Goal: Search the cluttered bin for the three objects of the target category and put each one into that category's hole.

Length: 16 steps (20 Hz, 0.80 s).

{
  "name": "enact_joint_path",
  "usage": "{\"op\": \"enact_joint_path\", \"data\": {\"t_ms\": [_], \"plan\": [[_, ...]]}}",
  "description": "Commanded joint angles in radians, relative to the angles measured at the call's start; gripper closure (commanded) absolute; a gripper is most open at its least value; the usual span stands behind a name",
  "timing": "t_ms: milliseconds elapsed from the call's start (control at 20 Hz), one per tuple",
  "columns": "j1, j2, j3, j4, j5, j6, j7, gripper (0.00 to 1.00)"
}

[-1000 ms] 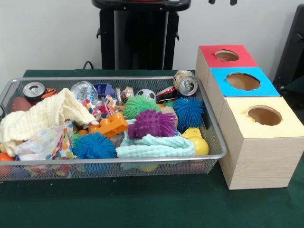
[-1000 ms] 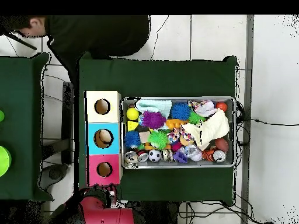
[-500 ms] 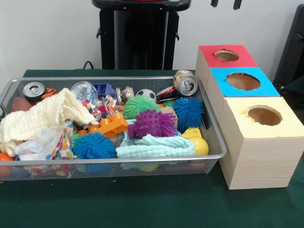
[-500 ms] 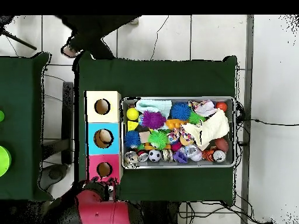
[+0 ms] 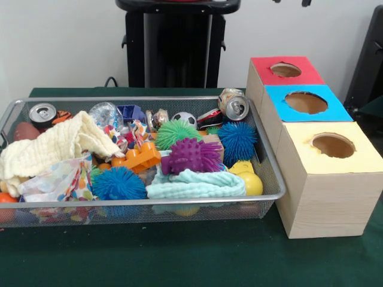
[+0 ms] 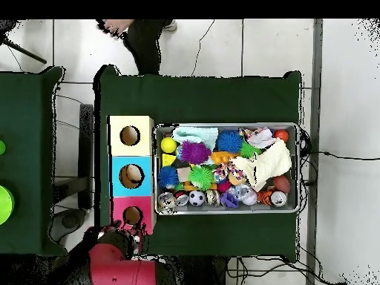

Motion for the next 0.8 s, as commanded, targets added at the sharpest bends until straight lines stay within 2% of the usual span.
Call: {"op": "enact_joint_path", "data": {"t_ms": [50, 250, 450, 550, 650, 800], "plan": [[-0.102, 0.073, 0.071, 0.123, 0.112, -0.181, 0.247, 0.0], [-0.059, 0.07, 0.023, 0.108, 0.114, -0.142, 0.27, 0.0], [-0.055, 0.068, 0.019, 0.117, 0.135, -0.149, 0.264, 0.0], [-0.073, 0.069, 0.025, 0.116, 0.137, -0.144, 0.24, 0.0], [-0.137, 0.068, 0.088, 0.148, 0.16, -0.184, 0.19, 0.0], [-0.151, 0.062, 0.107, 0.174, 0.176, -0.209, 0.19, 0.0]]}}
